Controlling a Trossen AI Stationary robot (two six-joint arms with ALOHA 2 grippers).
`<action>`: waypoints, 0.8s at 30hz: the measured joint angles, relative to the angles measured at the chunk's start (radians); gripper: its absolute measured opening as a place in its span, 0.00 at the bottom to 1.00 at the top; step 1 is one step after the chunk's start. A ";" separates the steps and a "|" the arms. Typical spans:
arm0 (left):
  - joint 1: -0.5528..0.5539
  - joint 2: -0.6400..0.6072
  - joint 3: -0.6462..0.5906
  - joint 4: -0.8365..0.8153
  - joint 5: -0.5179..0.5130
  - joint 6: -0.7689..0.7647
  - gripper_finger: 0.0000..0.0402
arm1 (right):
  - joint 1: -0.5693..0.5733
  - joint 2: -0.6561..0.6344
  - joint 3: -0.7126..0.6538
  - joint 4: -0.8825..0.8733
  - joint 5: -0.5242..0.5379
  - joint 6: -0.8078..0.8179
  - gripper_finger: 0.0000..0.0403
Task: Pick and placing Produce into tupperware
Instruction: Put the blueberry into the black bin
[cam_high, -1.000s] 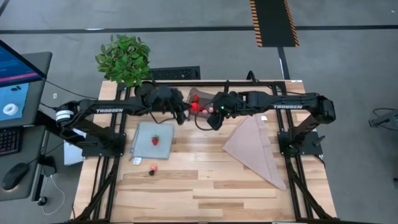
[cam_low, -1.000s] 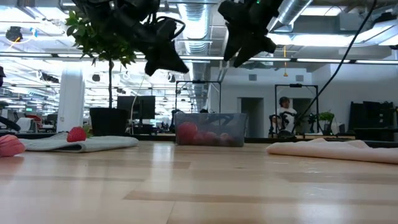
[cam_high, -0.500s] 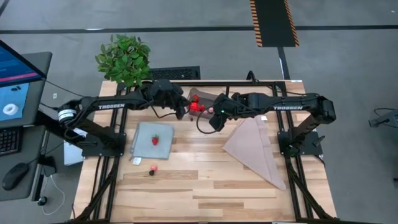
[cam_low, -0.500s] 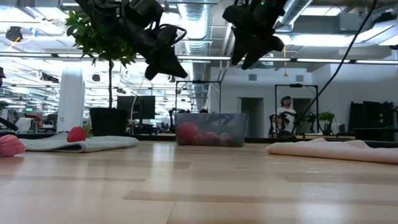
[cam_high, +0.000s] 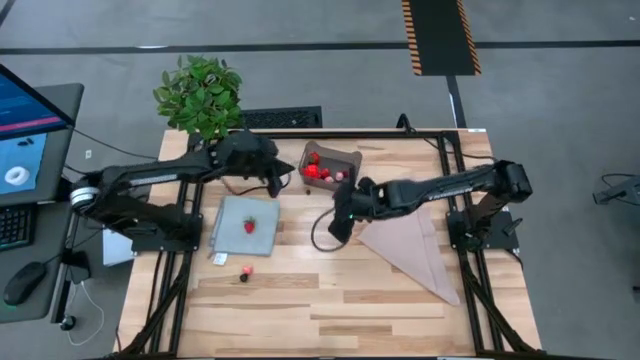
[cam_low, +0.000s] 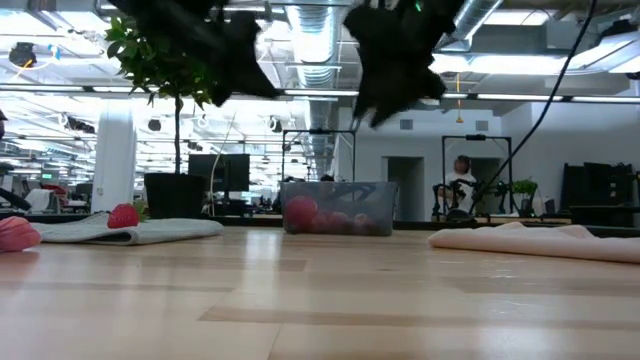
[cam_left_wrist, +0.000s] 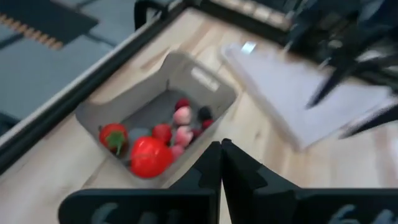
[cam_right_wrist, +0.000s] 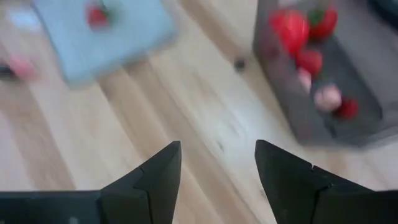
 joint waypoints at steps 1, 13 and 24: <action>-0.011 -0.044 -0.017 0.005 -0.002 -0.010 0.00 | 0.006 0.018 -0.011 0.026 0.002 0.000 0.56; -0.262 -0.545 -0.238 0.131 -0.079 -0.066 0.00 | 0.025 0.269 -0.028 0.466 0.025 0.011 0.56; -0.439 -0.848 -0.423 0.131 -0.200 -0.045 0.00 | -0.062 0.403 -0.028 0.641 0.126 0.210 0.56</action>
